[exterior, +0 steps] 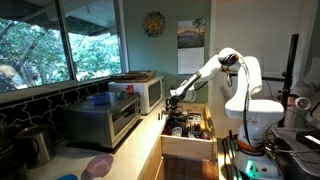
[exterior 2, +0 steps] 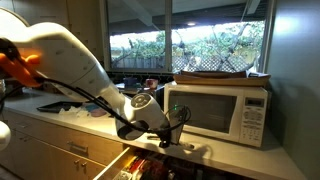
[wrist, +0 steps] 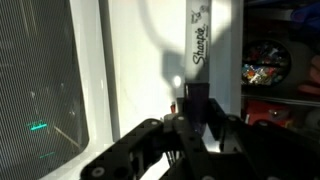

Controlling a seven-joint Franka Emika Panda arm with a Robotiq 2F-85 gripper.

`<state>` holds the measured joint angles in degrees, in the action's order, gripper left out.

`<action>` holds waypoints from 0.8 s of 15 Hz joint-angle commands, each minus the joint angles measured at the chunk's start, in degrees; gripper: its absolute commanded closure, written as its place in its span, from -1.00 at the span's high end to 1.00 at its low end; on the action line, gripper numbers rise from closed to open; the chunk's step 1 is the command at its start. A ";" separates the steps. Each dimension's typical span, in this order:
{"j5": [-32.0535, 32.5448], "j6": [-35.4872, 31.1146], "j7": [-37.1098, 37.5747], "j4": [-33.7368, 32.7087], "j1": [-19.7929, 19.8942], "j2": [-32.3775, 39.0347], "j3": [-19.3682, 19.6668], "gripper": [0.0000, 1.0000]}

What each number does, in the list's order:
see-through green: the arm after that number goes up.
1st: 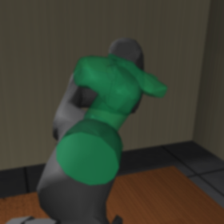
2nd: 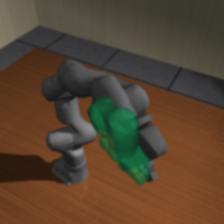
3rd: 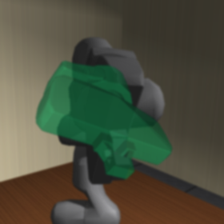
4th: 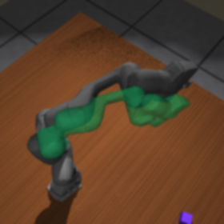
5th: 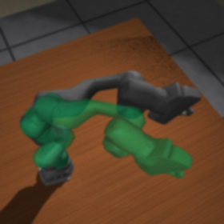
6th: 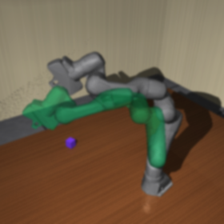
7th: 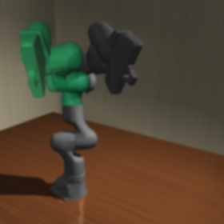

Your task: Remove the purple marker from the box and put it on the counter

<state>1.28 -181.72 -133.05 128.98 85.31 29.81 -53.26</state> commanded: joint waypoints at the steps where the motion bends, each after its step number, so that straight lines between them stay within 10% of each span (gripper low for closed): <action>1: 4.80 -3.48 3.88 -4.21 -3.65 6.42 2.09 -0.88; 4: 8.87 -4.82 6.15 -6.03 -6.35 7.23 4.48 -0.88; 5: 10.38 -4.38 6.48 -6.60 -7.12 6.77 5.78 -0.01; 8: 13.92 -2.01 6.48 -8.37 -7.04 5.78 7.94 0.28; 12: 10.33 15.09 0.34 -12.40 10.71 13.70 -12.53 0.90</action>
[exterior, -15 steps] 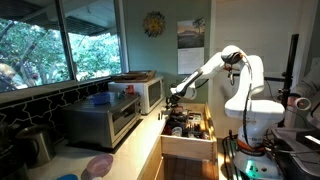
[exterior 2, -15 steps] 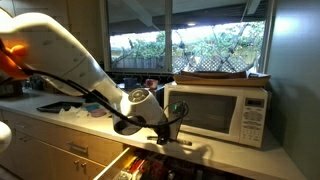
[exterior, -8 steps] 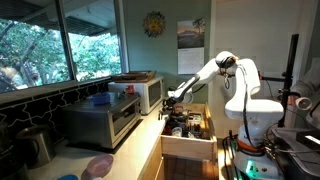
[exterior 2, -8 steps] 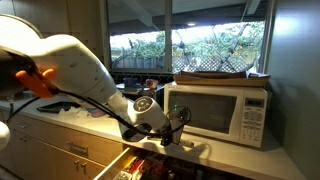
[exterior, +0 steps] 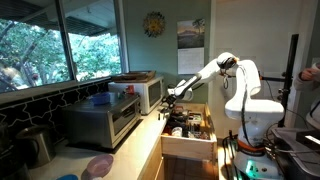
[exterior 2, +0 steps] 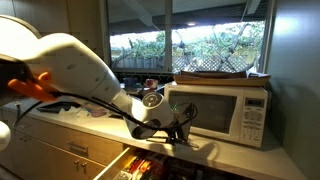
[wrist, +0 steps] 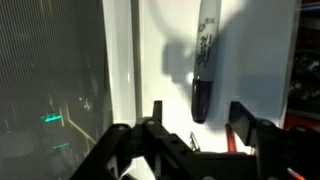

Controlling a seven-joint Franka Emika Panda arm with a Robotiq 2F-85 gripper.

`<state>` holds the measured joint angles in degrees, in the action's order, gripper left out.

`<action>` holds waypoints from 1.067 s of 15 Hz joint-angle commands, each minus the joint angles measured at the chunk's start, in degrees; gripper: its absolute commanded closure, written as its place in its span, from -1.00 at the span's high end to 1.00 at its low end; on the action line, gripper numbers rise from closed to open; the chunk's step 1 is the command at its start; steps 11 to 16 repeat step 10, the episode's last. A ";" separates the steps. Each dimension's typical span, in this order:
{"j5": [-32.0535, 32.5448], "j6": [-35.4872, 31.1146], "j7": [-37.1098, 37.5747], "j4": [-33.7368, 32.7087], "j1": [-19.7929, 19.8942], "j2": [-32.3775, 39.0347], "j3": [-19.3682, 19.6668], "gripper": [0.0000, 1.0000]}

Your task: Remove the purple marker from the box and put it on the counter

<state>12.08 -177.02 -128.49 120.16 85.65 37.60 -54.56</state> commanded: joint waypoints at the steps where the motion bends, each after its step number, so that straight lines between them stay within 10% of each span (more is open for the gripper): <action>1: -5.26 15.56 -9.51 -3.48 14.73 5.99 -15.50 0.98; 8: -14.70 49.59 -27.20 -7.28 35.63 6.70 -28.65 1.00; 16: -15.87 44.40 -24.70 -6.15 32.67 2.23 -25.50 1.00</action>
